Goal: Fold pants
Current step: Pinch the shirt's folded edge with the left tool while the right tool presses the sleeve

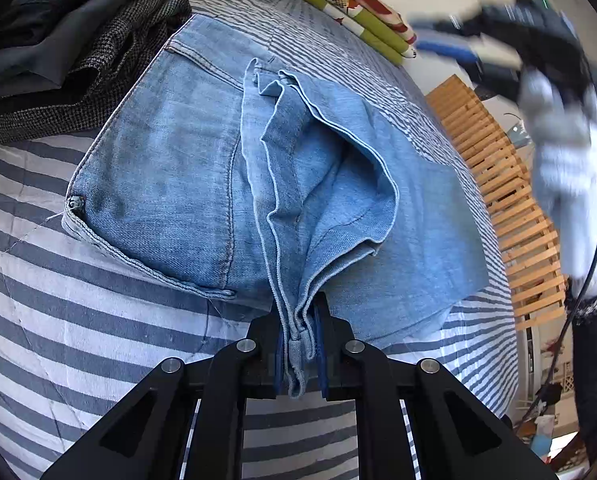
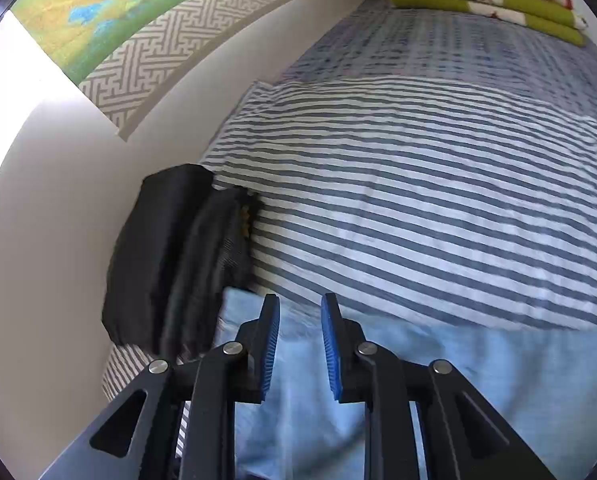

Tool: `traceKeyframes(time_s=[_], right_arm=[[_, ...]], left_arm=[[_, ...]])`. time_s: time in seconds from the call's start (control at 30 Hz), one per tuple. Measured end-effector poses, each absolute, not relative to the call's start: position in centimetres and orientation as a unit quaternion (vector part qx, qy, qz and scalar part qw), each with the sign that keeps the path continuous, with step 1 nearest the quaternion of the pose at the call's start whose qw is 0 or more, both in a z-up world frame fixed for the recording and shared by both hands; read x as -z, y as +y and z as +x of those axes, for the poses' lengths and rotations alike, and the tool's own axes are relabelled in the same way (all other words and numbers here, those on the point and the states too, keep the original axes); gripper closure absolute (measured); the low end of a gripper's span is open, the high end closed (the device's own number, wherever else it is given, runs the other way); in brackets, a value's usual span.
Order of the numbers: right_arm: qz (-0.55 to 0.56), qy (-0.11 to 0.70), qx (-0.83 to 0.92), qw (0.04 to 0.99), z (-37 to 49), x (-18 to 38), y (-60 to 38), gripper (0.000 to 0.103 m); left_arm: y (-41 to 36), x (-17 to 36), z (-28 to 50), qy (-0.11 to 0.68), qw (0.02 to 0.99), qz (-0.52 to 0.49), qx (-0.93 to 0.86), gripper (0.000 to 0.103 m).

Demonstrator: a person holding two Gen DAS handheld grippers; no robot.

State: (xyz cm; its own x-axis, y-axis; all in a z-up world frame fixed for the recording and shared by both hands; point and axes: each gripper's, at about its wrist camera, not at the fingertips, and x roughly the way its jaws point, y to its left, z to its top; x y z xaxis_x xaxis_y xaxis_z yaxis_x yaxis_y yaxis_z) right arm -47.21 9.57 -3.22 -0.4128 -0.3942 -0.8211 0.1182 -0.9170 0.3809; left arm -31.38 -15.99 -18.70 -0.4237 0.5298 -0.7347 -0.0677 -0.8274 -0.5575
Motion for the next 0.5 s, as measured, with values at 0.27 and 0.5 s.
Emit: traceKeyframes(time_s=[0.27,0.5], right_arm=[[0.542,-0.095,0.822,0.146,-42.1,6.4,13.1,0.078],[0.587,0.042,0.781,0.209,-44.4,8.1,-0.7,0.060]], left_arm=[[-15.3,18.4,-31.1,-0.219,0.165,-0.504,-0.819,0.090],[-14.7,17.9,-29.6,-0.207,0.153,-0.499,-0.828,0.090]])
